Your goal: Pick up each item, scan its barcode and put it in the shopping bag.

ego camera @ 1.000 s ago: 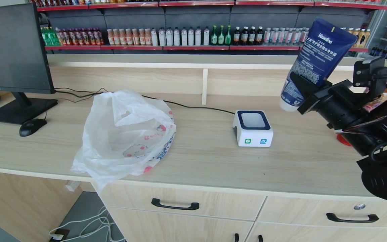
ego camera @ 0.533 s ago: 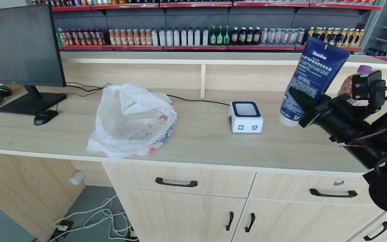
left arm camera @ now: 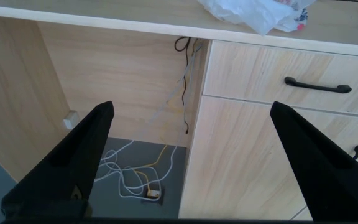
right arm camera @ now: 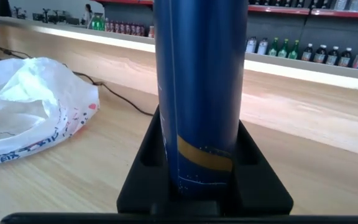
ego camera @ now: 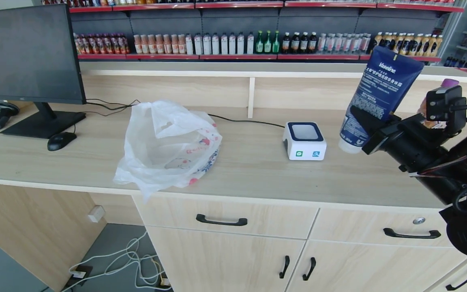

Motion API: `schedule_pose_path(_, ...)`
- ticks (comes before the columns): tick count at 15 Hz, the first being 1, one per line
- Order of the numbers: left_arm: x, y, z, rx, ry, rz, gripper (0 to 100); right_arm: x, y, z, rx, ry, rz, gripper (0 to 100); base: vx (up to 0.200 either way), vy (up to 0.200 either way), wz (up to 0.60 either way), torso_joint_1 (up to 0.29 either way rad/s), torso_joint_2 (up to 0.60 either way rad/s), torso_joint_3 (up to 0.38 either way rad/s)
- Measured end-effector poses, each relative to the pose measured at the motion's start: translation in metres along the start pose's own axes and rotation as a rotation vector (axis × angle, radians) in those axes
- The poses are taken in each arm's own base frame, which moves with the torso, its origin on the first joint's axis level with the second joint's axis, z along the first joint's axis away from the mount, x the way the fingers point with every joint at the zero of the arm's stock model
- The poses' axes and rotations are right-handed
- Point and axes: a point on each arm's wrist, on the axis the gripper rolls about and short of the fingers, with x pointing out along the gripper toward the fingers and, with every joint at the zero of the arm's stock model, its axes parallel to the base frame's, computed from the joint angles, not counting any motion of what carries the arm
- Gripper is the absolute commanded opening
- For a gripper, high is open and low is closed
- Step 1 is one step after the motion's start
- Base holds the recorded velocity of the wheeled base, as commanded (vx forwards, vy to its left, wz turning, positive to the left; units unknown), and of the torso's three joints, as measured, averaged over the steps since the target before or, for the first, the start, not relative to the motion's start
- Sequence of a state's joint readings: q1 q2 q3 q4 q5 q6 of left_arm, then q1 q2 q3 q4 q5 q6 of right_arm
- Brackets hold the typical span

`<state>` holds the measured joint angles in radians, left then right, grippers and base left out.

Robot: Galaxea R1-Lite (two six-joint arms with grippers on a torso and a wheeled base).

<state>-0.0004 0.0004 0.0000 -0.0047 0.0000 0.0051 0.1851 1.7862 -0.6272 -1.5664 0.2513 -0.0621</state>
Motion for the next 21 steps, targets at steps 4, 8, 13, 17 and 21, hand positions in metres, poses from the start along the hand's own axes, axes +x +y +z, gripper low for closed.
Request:
schedule_pose_path(4, 0.0, 0.0, 0.0001, 0.0, -0.001, 0.0, 100, 0.0002, -0.0003, 0.0002, -0.001, -0.003, 0.001, 0, 0.0, 0.2, 0.0, 0.0, 0.0, 0.002)
schedule_pose_path(8, 0.0, 0.0, 0.0002, -0.001, -0.001, 0.0, 100, 0.0005, -0.0005, 0.0009, -0.001, -0.006, -0.001, 0, 0.0, 0.2, 0.0, 0.0, 0.0, 0.002)
schedule_pose_path(13, 0.0, 0.0, 0.0001, -0.002, -0.001, 0.0, 100, 0.0001, 0.0, 0.0017, 0.001, -0.008, 0.001, 0, 0.0, 0.2, 0.0, 0.002, 0.0, 0.002)
schedule_pose_path(17, 0.0, 0.0, 0.0, -0.002, 0.0, -0.001, 100, -0.0008, 0.0005, 0.0046, 0.0, -0.015, 0.002, 0, 0.0, 0.05, 0.0, 0.002, 0.0, 0.001)
schedule_pose_path(21, 0.0, 0.0, 0.0001, -0.001, -0.001, 0.0, 100, -0.0006, 0.0011, 0.0067, -0.002, -0.025, 0.004, 0, 0.0, 0.0, 0.6, 0.002, 0.0, 0.0)
